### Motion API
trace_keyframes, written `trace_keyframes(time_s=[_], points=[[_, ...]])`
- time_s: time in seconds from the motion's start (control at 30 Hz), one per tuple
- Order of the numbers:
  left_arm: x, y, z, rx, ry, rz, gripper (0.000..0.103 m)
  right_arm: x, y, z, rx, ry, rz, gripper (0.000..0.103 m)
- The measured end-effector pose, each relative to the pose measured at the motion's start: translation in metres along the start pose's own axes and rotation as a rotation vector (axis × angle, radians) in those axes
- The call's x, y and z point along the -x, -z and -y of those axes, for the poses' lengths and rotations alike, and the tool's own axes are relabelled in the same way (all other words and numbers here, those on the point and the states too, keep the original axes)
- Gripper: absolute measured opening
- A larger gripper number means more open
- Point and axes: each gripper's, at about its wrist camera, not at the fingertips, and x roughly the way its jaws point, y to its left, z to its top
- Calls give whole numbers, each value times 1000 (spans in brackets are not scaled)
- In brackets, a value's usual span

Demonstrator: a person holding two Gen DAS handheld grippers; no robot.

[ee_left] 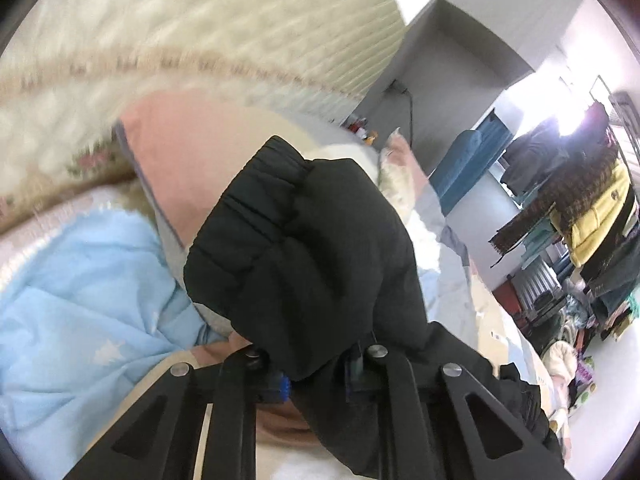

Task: Fold large clothes
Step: 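Grasp the other sleeve cuff with the left tool and lift it, then fold the held sleeve across the jacket body with the left tool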

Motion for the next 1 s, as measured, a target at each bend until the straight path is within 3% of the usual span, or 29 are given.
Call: trace_keyframes(time_s=[0.27,0.5,0.77,1.0], points=[[80,-8,80,-146,-53,43,17,28,6,8,82,-40,71,103],[146,-3,180,-302,-28,62,17,43,6,28,67,-54,107,103],[207,35,308,-465,74,71,17,56,13,60,55,-36,124,103],[239,100,423,-581,226,46,17,76,12,84,16,-48,162,103]])
